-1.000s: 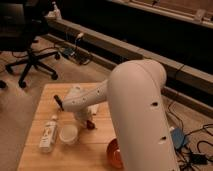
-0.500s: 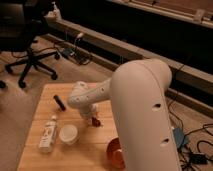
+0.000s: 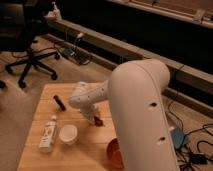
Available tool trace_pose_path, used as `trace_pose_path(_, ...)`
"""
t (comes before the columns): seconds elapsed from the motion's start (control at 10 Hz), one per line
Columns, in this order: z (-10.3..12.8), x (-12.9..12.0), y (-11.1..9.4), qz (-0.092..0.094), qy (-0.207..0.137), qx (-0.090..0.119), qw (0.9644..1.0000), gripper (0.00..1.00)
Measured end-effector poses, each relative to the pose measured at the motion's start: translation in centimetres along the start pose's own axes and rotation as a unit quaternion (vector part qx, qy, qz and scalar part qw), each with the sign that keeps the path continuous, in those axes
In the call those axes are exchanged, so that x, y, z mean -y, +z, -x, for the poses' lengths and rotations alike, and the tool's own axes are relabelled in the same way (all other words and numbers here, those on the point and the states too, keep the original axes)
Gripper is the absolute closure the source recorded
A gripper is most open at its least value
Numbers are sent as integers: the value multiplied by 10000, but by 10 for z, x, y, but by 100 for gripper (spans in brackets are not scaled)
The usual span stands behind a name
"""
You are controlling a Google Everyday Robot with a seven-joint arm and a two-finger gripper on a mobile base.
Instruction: Drag the pepper across the table
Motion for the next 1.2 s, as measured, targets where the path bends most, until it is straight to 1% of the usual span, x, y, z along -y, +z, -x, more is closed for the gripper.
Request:
trace_pose_path(0.4,-4,15,2,-76,154,-70,9998,54)
trace_pose_path(1.2,-14,53,10,-104,423,-156,9989,54)
